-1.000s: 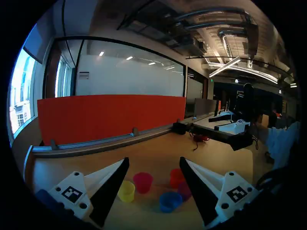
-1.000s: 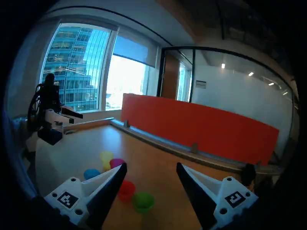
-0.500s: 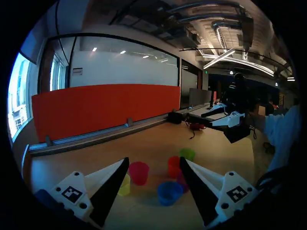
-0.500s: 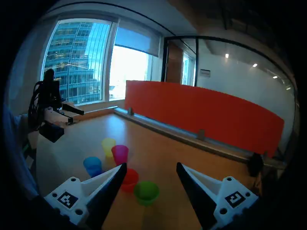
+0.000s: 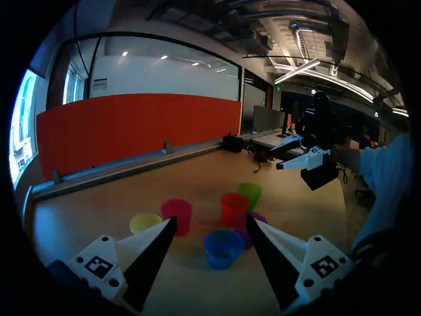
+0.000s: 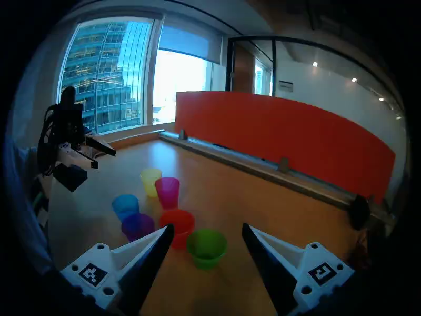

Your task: Pour water

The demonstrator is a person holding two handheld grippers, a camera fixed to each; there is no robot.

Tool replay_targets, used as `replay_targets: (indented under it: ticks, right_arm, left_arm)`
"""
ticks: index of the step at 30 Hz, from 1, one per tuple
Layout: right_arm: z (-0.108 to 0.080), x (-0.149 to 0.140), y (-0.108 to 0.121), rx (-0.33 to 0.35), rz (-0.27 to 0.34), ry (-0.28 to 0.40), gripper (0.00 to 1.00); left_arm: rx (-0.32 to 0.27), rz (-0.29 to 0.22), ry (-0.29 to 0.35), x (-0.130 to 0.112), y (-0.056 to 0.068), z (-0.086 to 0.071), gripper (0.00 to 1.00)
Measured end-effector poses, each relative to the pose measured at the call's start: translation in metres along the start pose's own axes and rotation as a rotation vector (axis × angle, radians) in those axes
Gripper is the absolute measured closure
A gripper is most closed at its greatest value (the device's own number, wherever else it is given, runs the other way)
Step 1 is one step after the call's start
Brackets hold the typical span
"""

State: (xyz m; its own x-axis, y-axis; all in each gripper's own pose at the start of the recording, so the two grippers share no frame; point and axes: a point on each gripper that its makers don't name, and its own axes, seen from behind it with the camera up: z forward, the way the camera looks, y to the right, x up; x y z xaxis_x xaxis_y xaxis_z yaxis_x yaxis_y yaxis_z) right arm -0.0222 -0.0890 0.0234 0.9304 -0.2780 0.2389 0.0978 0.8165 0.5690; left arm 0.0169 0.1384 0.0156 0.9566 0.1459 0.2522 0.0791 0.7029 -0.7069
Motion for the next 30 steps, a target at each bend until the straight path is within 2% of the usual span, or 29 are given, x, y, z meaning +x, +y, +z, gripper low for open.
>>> replay_targets:
  ticks: [12, 21, 30]
  right_arm:
    - [0.014, -0.032, 0.0, 0.015, 0.03, -0.044, 0.0]
    - [0.025, -0.052, -0.001, 0.024, 0.024, -0.079, 0.0]
    - [0.032, -0.069, -0.001, 0.031, 0.012, -0.116, 0.0]
  left_arm:
    - [-0.051, 0.03, -0.063, -0.032, 0.02, 0.006, 0.02]
    - [-0.081, 0.045, -0.136, -0.063, 0.034, 0.013, 0.02]
    - [-0.087, 0.032, -0.196, -0.084, 0.032, 0.021, 0.02]
